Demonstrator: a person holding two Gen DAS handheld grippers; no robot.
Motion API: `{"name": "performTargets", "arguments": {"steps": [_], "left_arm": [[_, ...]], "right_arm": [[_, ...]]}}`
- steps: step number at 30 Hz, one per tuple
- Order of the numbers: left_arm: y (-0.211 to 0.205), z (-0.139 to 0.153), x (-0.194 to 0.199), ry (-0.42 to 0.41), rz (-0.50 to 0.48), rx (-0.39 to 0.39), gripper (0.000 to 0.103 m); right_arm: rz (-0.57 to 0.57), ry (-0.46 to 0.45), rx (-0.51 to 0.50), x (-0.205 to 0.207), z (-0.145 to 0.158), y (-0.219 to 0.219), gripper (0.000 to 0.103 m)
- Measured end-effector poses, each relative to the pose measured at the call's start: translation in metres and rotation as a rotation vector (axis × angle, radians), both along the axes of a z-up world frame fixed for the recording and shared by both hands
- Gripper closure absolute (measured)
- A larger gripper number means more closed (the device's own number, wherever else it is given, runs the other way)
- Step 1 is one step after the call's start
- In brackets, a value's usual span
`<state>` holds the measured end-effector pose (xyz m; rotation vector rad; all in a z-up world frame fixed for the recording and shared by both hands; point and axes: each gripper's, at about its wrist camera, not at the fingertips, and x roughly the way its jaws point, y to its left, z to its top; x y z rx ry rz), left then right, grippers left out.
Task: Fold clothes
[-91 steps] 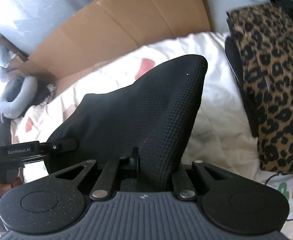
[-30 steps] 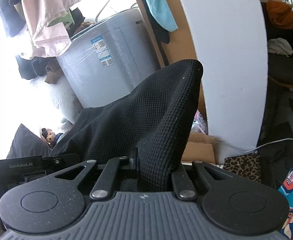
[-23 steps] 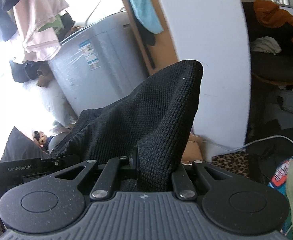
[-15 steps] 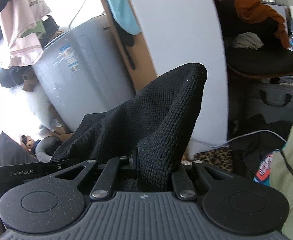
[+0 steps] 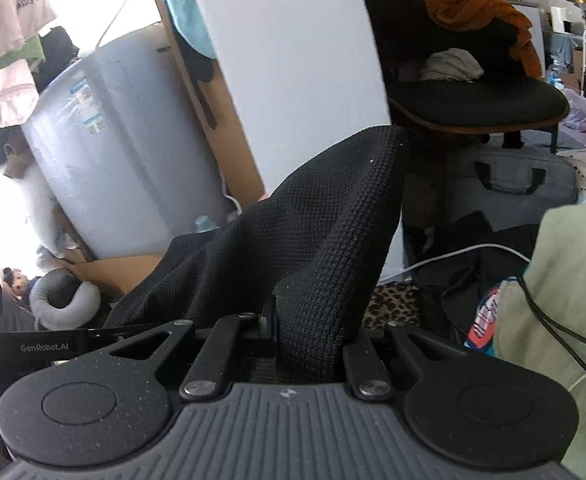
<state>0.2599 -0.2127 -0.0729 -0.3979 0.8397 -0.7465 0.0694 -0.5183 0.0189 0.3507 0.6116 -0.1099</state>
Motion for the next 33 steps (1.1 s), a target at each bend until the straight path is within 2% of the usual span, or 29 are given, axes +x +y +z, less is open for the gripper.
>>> {"name": "performTargets", "arguments": {"steps": [10, 16, 24, 28, 33], "left_arm": [[-0.035, -0.049, 0.013, -0.022, -0.078, -0.033, 0.069], [-0.057, -0.085, 0.015, 0.001, -0.123, -0.053, 0.069], [-0.089, -0.145, 0.008, 0.002, -0.179, -0.084, 0.069], [-0.093, -0.176, 0.006, 0.023, -0.145, -0.122, 0.069], [-0.092, -0.192, 0.003, -0.005, -0.12, -0.131, 0.069]], "right_arm": [[-0.07, 0.001, -0.012, -0.003, -0.049, -0.031, 0.094], [-0.101, -0.002, -0.045, -0.01, -0.08, -0.047, 0.094], [-0.164, 0.065, -0.084, -0.026, -0.129, -0.064, 0.094], [-0.152, 0.083, -0.144, -0.025, -0.15, -0.062, 0.094], [-0.146, 0.091, -0.158, -0.018, -0.173, -0.063, 0.094]]}}
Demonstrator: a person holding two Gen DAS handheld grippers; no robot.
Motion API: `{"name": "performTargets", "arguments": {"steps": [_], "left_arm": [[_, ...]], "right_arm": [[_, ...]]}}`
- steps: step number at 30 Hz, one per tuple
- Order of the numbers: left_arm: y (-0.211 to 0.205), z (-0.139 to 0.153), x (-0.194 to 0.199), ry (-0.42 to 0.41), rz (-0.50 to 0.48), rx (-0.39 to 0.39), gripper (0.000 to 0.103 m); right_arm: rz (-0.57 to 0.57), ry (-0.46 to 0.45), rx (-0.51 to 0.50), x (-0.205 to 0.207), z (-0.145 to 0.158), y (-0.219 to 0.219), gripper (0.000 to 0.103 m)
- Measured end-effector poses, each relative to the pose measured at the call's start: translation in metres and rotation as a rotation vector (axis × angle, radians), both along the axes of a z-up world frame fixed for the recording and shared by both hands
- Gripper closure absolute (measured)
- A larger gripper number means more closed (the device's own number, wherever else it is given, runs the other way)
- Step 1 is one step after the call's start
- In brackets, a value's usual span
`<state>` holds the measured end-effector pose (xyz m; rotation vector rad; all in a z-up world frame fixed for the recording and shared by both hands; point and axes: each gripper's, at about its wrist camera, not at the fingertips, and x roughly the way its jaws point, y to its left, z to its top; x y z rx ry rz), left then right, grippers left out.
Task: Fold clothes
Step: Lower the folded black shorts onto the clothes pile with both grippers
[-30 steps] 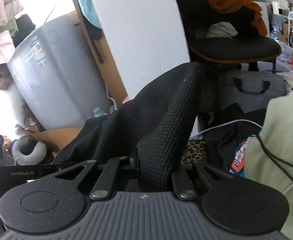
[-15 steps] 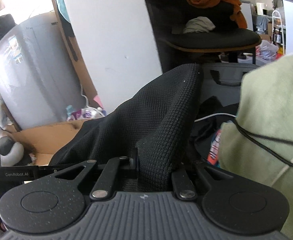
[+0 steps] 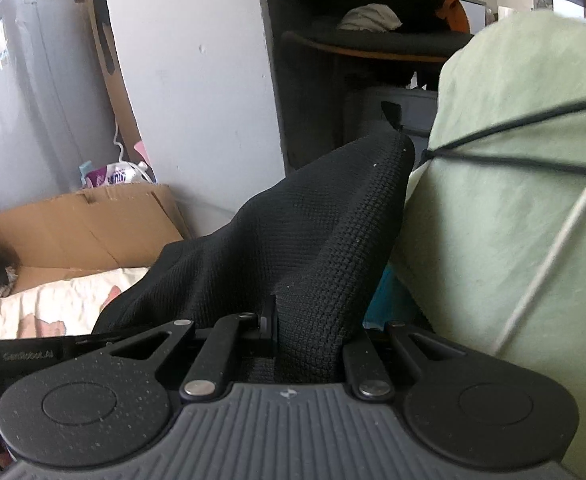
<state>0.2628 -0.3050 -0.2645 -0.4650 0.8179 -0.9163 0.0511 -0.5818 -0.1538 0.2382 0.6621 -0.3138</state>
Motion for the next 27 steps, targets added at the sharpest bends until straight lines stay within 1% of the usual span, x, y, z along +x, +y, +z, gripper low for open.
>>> {"name": "performTargets", "arguments": {"steps": [3, 9, 11, 13, 16, 18, 24, 27], "left_arm": [[0.001, 0.0, 0.001, -0.017, 0.006, 0.014, 0.069], [0.009, -0.007, 0.011, 0.008, 0.034, 0.002, 0.069], [0.014, -0.011, 0.016, 0.031, 0.055, -0.007, 0.069], [0.016, -0.017, 0.024, 0.059, 0.079, 0.001, 0.069], [0.018, -0.021, 0.035, 0.083, 0.099, 0.005, 0.069], [0.019, -0.023, 0.042, 0.09, 0.103, 0.007, 0.069], [0.025, -0.044, 0.069, 0.151, 0.116, 0.023, 0.069], [0.028, -0.053, 0.079, 0.181, 0.124, 0.015, 0.069]], "right_arm": [[0.008, 0.005, -0.006, 0.006, -0.01, -0.002, 0.094], [0.033, 0.017, 0.0, 0.022, -0.022, -0.007, 0.094], [0.045, 0.019, 0.009, 0.03, -0.025, -0.009, 0.094], [0.053, 0.022, 0.023, 0.039, -0.028, -0.011, 0.094], [0.042, 0.024, 0.071, 0.052, -0.036, -0.018, 0.094], [0.043, 0.028, 0.07, 0.063, -0.042, -0.02, 0.094], [0.055, 0.052, 0.08, 0.093, -0.062, -0.028, 0.094], [0.058, 0.062, 0.092, 0.108, -0.073, -0.033, 0.094]]}}
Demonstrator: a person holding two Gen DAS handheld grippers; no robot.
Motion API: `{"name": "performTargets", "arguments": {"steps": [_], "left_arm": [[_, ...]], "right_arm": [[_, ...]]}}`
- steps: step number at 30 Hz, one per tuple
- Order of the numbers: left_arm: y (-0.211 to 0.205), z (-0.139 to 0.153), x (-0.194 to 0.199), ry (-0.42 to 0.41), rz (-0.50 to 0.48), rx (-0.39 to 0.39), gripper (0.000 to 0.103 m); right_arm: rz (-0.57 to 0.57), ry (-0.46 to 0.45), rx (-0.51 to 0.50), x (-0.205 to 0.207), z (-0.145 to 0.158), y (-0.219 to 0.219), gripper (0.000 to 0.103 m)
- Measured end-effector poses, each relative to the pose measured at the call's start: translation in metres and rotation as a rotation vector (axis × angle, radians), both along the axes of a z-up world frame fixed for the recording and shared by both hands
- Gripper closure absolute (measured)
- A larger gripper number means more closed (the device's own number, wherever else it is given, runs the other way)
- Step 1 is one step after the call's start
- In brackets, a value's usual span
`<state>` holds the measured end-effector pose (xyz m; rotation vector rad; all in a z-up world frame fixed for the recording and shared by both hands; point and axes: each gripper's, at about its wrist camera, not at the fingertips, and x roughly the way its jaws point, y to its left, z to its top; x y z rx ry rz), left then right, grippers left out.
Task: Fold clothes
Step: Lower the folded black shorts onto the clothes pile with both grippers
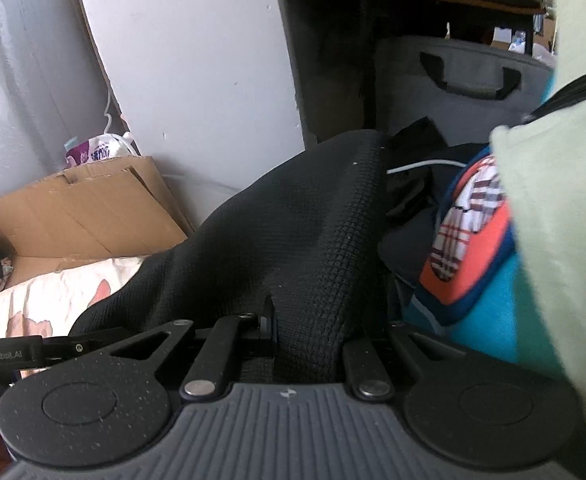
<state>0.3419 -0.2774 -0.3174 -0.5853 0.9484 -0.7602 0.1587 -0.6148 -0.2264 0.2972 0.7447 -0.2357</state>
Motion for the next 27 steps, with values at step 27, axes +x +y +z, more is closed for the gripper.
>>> {"name": "performTargets", "arguments": {"steps": [27], "left_arm": [[-0.007, -0.05, 0.066, 0.079, 0.067, 0.063, 0.07]], "right_arm": [[-0.065, 0.16, -0.009, 0.097, -0.063, -0.054, 0.081]]}}
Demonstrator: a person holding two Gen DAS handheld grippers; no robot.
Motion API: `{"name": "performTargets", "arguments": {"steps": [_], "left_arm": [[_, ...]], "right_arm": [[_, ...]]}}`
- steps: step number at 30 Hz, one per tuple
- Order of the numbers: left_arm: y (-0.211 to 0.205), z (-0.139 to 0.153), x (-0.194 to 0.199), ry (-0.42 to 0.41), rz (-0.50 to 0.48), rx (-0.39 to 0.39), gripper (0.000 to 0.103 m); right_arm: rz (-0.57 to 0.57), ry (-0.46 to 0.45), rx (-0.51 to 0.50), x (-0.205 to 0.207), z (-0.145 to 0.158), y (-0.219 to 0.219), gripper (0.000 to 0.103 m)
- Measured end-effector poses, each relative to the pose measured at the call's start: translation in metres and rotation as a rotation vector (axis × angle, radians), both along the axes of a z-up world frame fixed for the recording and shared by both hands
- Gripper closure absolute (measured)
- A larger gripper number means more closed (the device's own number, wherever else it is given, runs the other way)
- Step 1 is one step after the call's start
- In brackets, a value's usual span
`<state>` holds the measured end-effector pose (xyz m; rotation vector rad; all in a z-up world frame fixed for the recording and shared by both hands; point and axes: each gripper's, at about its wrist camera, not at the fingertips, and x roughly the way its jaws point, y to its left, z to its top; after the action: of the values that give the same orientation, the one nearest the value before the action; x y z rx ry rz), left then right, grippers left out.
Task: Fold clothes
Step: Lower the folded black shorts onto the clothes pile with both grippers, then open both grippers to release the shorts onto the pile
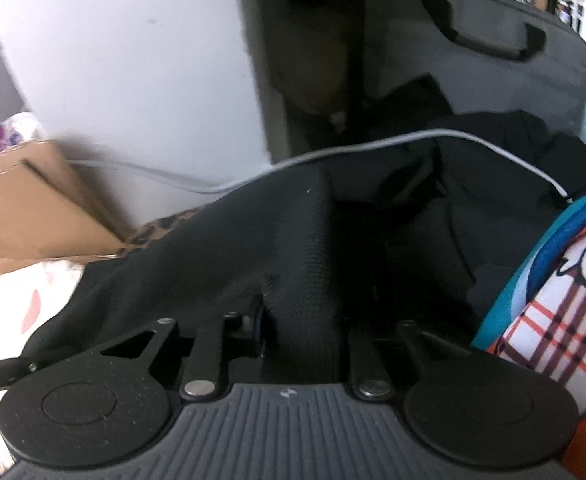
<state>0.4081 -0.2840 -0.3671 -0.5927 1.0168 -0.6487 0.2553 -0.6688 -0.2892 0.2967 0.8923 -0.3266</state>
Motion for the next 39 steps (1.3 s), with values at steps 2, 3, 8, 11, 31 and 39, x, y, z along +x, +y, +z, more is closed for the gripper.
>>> {"name": "performTargets", "arguments": {"steps": [2, 3, 8, 11, 31, 39], "left_arm": [[-0.002, 0.003, -0.001, -0.02, -0.009, 0.009, 0.07], [-0.004, 0.006, -0.001, -0.036, -0.014, 0.015, 0.07], [-0.012, 0.021, -0.007, -0.139, -0.042, 0.019, 0.07], [-0.012, 0.014, 0.0, -0.11, -0.026, 0.024, 0.07], [0.005, -0.022, 0.026, 0.114, 0.07, -0.088, 0.07], [0.015, -0.031, 0.026, 0.145, 0.123, -0.132, 0.071]], "right_arm": [[0.003, 0.02, -0.026, 0.004, -0.004, 0.0, 0.081], [0.005, 0.025, -0.036, 0.005, -0.004, 0.0, 0.081], [0.017, 0.027, -0.107, 0.006, 0.003, 0.007, 0.093], [0.005, 0.001, -0.105, 0.007, 0.003, 0.003, 0.093], [0.051, -0.107, -0.212, -0.032, 0.014, 0.048, 0.076], [0.019, -0.098, -0.192, -0.067, -0.029, 0.061, 0.076]]}}
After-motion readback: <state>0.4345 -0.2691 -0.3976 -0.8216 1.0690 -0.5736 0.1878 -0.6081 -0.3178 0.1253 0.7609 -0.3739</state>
